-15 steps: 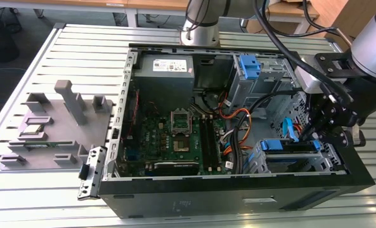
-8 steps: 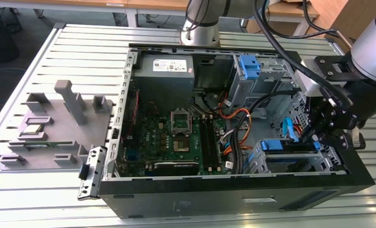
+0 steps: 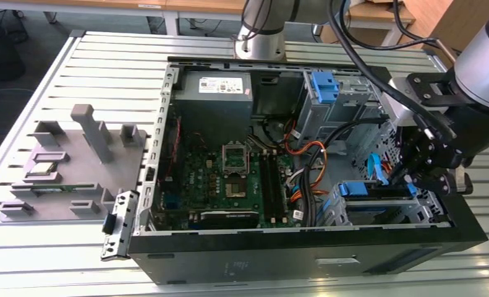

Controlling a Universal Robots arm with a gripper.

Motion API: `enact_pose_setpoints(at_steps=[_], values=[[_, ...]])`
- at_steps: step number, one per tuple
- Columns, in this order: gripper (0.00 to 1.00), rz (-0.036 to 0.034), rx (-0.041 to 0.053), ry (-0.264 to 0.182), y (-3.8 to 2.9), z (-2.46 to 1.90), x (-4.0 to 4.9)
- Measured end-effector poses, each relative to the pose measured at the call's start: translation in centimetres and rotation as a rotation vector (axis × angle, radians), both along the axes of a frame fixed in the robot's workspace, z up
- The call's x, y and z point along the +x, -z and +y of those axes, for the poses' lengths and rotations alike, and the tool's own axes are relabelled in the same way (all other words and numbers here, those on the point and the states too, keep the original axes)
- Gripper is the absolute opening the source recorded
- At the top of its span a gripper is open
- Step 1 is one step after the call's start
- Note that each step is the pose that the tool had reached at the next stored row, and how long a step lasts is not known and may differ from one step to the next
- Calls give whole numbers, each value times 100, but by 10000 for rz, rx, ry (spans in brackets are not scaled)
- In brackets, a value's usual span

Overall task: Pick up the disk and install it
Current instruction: 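Insert the second disk wire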

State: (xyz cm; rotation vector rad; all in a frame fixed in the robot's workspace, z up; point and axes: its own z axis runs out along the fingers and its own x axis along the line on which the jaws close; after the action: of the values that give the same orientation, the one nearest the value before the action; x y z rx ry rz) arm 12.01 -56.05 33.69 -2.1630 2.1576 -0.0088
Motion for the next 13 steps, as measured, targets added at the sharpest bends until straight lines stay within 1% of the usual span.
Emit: enact_pose_setpoints(at_steps=[13], values=[[17,-1,9,2,19,-12,-5]])
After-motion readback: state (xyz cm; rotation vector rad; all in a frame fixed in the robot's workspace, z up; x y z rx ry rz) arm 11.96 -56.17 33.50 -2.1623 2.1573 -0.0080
